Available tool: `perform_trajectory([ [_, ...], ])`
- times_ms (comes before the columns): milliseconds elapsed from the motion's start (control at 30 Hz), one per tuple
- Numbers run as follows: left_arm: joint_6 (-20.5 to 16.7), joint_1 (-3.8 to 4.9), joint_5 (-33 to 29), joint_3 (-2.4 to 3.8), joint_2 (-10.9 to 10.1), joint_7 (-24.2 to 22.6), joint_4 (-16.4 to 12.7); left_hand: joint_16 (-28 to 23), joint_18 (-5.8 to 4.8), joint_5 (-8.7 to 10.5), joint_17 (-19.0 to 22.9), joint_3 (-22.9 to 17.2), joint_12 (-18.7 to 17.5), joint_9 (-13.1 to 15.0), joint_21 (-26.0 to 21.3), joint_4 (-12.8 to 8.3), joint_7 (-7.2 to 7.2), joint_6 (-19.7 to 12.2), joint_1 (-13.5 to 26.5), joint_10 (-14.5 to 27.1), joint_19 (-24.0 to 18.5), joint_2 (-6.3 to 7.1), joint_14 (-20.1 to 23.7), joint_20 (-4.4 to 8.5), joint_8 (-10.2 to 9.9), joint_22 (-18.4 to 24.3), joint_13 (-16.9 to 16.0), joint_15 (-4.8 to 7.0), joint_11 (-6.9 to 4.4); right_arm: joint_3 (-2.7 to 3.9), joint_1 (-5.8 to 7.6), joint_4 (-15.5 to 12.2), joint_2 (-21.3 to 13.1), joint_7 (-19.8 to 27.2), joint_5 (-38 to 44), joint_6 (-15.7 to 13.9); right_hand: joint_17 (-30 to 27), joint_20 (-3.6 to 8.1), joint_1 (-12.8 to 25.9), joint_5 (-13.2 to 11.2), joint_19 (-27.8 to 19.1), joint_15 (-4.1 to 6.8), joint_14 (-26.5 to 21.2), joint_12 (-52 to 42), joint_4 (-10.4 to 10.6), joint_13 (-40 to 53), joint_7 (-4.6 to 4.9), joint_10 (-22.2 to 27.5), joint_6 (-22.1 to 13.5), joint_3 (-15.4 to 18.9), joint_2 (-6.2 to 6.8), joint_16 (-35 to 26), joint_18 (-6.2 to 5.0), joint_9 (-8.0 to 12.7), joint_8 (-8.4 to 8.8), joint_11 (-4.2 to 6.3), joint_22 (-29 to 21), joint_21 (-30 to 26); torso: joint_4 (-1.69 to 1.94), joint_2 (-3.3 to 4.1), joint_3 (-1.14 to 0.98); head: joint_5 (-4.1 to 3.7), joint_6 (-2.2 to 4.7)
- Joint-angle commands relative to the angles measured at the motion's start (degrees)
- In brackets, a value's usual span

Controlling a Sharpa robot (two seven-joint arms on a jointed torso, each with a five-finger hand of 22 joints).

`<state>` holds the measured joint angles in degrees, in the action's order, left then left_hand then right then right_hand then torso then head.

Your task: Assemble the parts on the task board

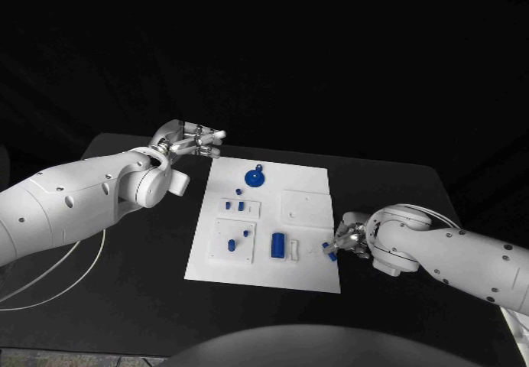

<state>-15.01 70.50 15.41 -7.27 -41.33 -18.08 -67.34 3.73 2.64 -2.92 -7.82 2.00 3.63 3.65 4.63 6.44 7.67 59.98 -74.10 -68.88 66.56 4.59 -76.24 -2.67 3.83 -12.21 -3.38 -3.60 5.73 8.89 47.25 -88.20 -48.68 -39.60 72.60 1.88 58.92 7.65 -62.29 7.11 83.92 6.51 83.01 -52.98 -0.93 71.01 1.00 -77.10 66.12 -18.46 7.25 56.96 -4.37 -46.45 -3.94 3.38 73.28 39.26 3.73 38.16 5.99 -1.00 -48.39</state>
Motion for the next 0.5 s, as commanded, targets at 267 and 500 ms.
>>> perform_trajectory([
  [267, 0.69, -0.01, -0.07, 0.03, 0.22, -0.62, -0.13, -0.16, -0.34, 0.14, 0.22, 0.12, -0.24, 0.07, -0.30, 0.47, 0.05, -0.35, -0.07, 0.22, 0.07, -0.42, 0.36, -0.17, -0.19, 0.40, -0.07, -0.28, 0.18, -0.60, -0.68, 0.41, 1.33, -2.57, 3.20, 1.72, 0.05, -0.12, 0.71, -1.31, 3.05, -0.24, 0.05, 0.56, 1.13, 0.01, -0.06, 0.28, -0.07, -0.22, 0.69, 0.25, 0.76, -0.44, 0.24, -0.24, 0.07, 0.02, -0.08, -0.03, 0.00, 0.22, -0.42],
  [500, 0.85, -0.01, -0.07, 0.02, 0.34, -0.49, -0.06, -0.15, -0.32, 0.15, 0.32, 0.05, -0.23, 0.07, -0.32, 0.62, 0.06, -0.36, -0.06, 0.27, -0.04, -0.38, 0.58, -0.24, -0.19, 0.64, -0.07, -0.35, 0.20, -1.50, -0.76, -0.09, 1.55, -2.67, 4.53, 3.71, 0.20, -0.12, 0.32, 0.60, 3.04, -0.22, 0.07, 0.53, 0.86, 0.06, -0.16, 0.34, 0.00, -0.77, 0.62, 0.37, 0.81, -0.36, 0.30, -0.18, 0.17, 0.13, -0.04, -0.06, 0.07, 0.11, -0.63],
])
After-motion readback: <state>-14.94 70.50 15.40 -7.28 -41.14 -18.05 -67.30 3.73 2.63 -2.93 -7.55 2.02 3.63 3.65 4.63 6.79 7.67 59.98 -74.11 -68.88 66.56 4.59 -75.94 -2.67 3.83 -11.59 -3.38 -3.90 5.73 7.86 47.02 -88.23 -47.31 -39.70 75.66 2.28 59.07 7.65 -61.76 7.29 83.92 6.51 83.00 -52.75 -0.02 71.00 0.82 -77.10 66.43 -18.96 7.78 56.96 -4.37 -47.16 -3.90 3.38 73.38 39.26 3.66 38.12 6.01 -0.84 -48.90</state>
